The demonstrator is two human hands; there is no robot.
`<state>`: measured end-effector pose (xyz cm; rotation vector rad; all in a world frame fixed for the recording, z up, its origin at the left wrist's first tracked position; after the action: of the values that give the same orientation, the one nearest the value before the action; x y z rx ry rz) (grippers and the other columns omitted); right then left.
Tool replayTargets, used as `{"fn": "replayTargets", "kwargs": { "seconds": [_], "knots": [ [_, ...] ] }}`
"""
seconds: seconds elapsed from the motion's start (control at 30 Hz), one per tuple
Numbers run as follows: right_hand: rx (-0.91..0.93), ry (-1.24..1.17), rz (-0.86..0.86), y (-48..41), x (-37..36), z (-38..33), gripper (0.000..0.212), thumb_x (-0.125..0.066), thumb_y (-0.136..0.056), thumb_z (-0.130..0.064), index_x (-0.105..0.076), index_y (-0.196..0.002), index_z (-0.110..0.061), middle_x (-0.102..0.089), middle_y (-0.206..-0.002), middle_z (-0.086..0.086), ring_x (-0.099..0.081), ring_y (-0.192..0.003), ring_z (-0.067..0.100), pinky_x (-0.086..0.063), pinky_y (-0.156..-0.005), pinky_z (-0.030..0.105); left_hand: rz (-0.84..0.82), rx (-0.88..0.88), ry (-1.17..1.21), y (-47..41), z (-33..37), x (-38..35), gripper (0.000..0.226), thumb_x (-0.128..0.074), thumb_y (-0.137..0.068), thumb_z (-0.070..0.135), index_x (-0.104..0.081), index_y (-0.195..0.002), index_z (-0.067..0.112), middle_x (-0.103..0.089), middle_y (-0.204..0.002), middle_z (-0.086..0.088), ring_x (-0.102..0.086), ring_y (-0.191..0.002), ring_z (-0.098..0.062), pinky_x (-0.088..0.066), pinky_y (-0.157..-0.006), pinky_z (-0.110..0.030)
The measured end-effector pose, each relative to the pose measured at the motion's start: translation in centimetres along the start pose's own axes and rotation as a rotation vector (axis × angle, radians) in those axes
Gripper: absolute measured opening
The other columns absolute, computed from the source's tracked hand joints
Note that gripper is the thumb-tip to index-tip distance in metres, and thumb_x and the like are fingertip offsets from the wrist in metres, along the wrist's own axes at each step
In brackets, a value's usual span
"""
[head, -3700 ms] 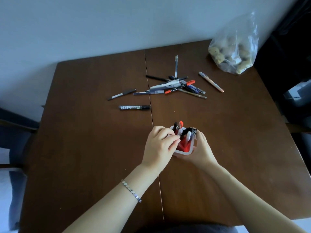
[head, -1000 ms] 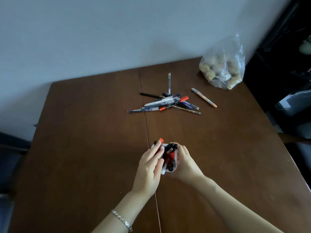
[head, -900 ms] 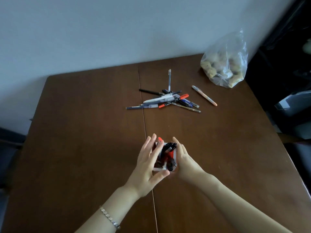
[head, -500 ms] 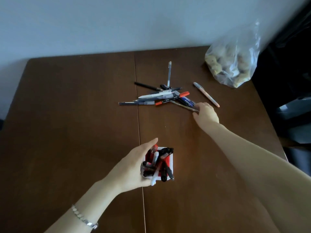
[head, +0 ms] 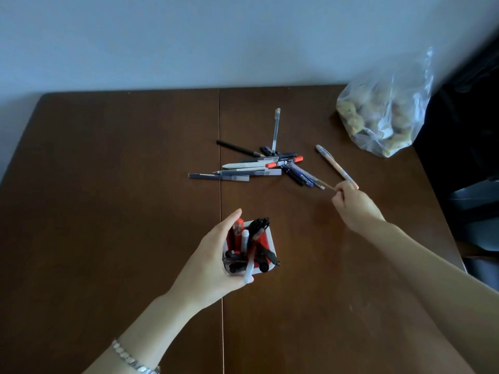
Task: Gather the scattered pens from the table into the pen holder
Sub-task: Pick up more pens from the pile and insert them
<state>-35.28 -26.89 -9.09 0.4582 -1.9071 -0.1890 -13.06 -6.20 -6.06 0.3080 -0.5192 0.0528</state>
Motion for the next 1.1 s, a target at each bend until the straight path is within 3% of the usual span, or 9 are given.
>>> {"fn": "replayTargets", "kwargs": {
  "seconds": [0.13, 0.27, 0.37, 0.47, 0.57, 0.63, 0.73, 0.87, 1.1],
  "knots": [
    [0.047, -0.290, 0.102, -0.1, 3.1, 1.5, 0.012, -0.050, -0.090, -0.021, -0.061, -0.095, -0.020, -0.058, -0.072, -0.002, -0.051, -0.058, 0.011, -0.042, -0.052, 0.023, -0.029, 0.019, 0.007, -0.1, 0.2, 0.2, 0.103, -0.086, -0.063, 0.027, -0.011, -0.121, 0.066, -0.031, -0.143, 0.021, -0.036, -0.134, -0.005, -0.031, -0.106, -0.019],
    [0.084, -0.593, 0.184, 1.0, 4.9, 1.4, 0.015, -0.062, -0.085, -0.016, -0.067, -0.081, -0.029, -0.064, -0.072, -0.005, -0.056, -0.059, 0.001, -0.044, -0.055, 0.006, -0.033, 0.023, -0.003, 0.0, 0.3, 0.2, 0.102, -0.086, -0.062, 0.026, -0.013, -0.121, 0.065, -0.029, -0.138, 0.025, -0.037, -0.134, -0.010, -0.035, -0.109, -0.029],
    [0.030, -1.007, 0.143, 2.2, 4.8, 0.7, 0.017, -0.062, -0.086, -0.011, -0.067, -0.073, -0.020, -0.065, -0.067, -0.007, -0.057, -0.062, 0.005, -0.050, -0.065, 0.015, -0.036, 0.026, -0.002, 0.1, 0.4, 0.3, 0.101, -0.086, -0.063, 0.024, -0.013, -0.121, 0.064, -0.027, -0.137, 0.027, -0.036, -0.135, -0.011, -0.035, -0.109, -0.031],
    [-0.036, -1.517, -0.038, 3.2, 3.6, -0.6, 0.011, -0.059, -0.083, -0.018, -0.063, -0.074, -0.011, -0.063, -0.061, -0.007, -0.057, -0.062, 0.006, -0.053, -0.063, 0.016, -0.044, 0.030, 0.005, 0.2, 0.5, 0.2, 0.101, -0.086, -0.062, 0.024, -0.014, -0.122, 0.063, -0.027, -0.137, 0.026, -0.035, -0.136, -0.011, -0.034, -0.108, -0.028],
    [-0.165, -1.784, -0.166, 3.7, 1.6, -1.5, 0.020, -0.046, -0.092, -0.019, -0.060, -0.078, -0.013, -0.069, -0.067, -0.002, -0.068, -0.068, 0.010, -0.058, -0.071, 0.025, -0.040, 0.024, -0.006, 0.3, 0.7, 0.3, 0.101, -0.086, -0.062, 0.025, -0.015, -0.123, 0.062, -0.026, -0.137, 0.026, -0.034, -0.136, -0.011, -0.033, -0.108, -0.027],
    [-0.301, -1.910, -0.228, 3.8, 0.1, -2.1, 0.025, -0.039, -0.096, -0.016, -0.056, -0.077, -0.012, -0.058, -0.058, -0.002, -0.060, -0.054, 0.009, -0.058, -0.062, 0.024, -0.034, 0.031, -0.001, 0.3, 0.8, 0.3, 0.100, -0.087, -0.062, 0.024, -0.016, -0.122, 0.062, -0.026, -0.137, 0.025, -0.035, -0.136, -0.011, -0.033, -0.108, -0.028],
    [-0.475, -1.974, -0.345, 3.9, -1.3, -2.6, 0.028, -0.036, -0.092, -0.025, -0.051, -0.072, -0.013, -0.038, -0.050, -0.003, -0.034, -0.041, 0.009, -0.036, -0.042, 0.018, -0.020, 0.039, 0.006, 0.3, 0.9, 0.4, 0.102, -0.087, -0.061, 0.021, -0.016, -0.122, 0.062, -0.028, -0.139, 0.022, -0.036, -0.135, -0.011, -0.032, -0.109, -0.028],
    [-0.494, -1.845, -0.434, 3.2, -1.2, -2.1, 0.058, -0.032, -0.084, -0.065, -0.043, -0.053, -0.017, -0.039, -0.052, -0.004, -0.030, -0.044, 0.010, -0.020, -0.042, 0.019, -0.020, 0.032, 0.003, 0.0, 0.8, 0.4, 0.102, -0.087, -0.061, 0.021, -0.015, -0.122, 0.062, -0.030, -0.139, 0.021, -0.035, -0.135, -0.009, -0.030, -0.107, -0.022],
    [-0.539, -1.644, -0.394, 2.6, -1.1, -2.3, 0.033, -0.042, -0.079, -0.035, -0.048, -0.052, -0.019, -0.054, -0.063, -0.004, -0.035, -0.045, 0.009, -0.011, -0.039, 0.016, -0.026, 0.029, 0.008, -0.3, 0.4, 0.1, 0.103, -0.087, -0.062, 0.024, -0.013, -0.123, 0.063, -0.028, -0.139, 0.023, -0.033, -0.135, -0.007, -0.029, -0.104, -0.018]
  ]
}}
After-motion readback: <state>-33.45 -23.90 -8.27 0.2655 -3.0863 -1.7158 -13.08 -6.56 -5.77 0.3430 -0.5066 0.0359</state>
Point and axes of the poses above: each hand's wrist, its own y-axis away from the middle knuckle, its own x-axis out of the back of the hand, z = x × y, the point moved 4 cm from there along -y, towards the middle knuckle
